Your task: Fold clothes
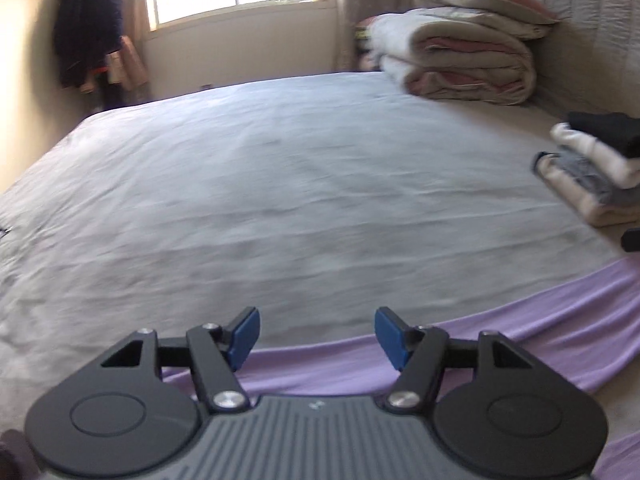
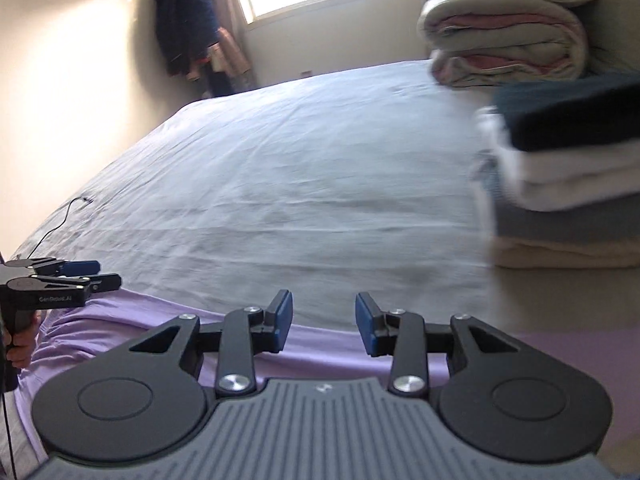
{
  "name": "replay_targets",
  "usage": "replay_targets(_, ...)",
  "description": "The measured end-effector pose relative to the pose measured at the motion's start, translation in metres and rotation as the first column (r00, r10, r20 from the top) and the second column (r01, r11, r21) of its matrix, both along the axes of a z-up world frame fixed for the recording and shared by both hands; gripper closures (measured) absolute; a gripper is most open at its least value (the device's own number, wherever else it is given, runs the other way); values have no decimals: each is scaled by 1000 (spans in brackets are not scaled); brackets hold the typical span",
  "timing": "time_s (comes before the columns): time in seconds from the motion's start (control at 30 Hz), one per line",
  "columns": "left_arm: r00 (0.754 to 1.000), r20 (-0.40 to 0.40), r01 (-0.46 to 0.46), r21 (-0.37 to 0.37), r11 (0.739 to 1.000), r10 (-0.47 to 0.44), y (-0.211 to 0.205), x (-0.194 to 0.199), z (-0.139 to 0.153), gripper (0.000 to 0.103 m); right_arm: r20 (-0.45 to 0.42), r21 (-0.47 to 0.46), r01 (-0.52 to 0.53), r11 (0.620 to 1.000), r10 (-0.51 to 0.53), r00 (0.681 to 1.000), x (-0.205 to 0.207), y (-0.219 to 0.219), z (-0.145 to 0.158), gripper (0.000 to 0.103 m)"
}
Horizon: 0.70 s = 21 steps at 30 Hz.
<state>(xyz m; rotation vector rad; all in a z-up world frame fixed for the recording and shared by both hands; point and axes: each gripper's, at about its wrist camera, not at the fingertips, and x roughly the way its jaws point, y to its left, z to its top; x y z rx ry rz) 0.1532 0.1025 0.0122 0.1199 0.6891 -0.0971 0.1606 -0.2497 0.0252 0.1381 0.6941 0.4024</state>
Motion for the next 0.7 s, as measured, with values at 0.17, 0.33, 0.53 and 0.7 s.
replay_targets(0.17, 993, -29, -111, 16, 994, 112, 66, 1, -15, 38, -20, -12, -89, 996, 89, 996, 22, 58, -21, 64)
replay_targets(0.33, 977, -57, -206, -11, 979, 205, 115, -2, -34, 38, -49, -108, -216, 970, 212, 976, 25, 117, -43, 64)
replay_targets(0.53, 970, -73, -238, -103, 966, 231, 137, -5, -42, 38, -76, -226, -265, 937, 255, 964, 31, 150, -58, 64)
replay_targets(0.7, 976, -70, -215, -129, 968, 207, 133, -2, -43, 74, -85, -285, -303, 909, 291, 953, 29, 158, -59, 87)
